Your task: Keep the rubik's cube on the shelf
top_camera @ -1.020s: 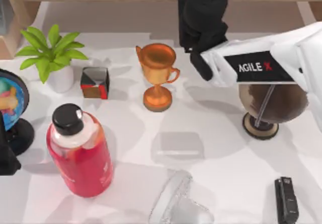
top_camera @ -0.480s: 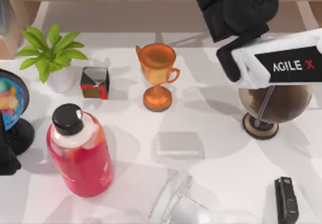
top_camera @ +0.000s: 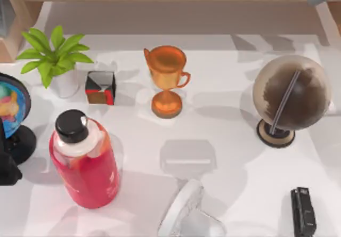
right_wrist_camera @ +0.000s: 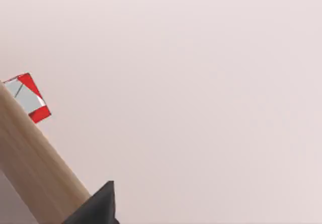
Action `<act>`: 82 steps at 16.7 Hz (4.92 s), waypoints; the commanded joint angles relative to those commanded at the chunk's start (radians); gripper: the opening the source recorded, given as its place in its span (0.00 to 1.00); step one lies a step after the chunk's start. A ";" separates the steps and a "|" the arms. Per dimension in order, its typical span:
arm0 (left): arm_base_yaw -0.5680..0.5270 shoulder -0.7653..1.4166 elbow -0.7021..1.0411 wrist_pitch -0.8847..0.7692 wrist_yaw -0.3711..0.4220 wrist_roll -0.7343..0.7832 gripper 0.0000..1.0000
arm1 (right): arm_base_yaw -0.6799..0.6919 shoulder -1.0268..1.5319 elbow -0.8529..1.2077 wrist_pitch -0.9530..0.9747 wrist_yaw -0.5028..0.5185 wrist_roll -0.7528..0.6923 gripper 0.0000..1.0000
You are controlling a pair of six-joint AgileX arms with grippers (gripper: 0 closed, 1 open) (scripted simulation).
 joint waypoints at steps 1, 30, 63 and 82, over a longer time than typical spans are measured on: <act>0.000 0.000 0.000 0.000 0.000 0.000 1.00 | -0.074 -0.025 -0.051 0.022 -0.052 -0.061 1.00; 0.000 0.000 0.000 0.000 0.000 0.000 1.00 | -0.829 0.143 -0.497 -0.173 -0.183 -0.783 1.00; 0.000 0.000 0.000 0.000 0.000 0.000 1.00 | -0.716 0.226 -0.281 -0.313 -0.066 -0.783 0.00; 0.000 0.000 0.000 0.000 0.000 0.000 1.00 | -0.637 0.339 -0.021 -0.473 0.026 -0.781 0.00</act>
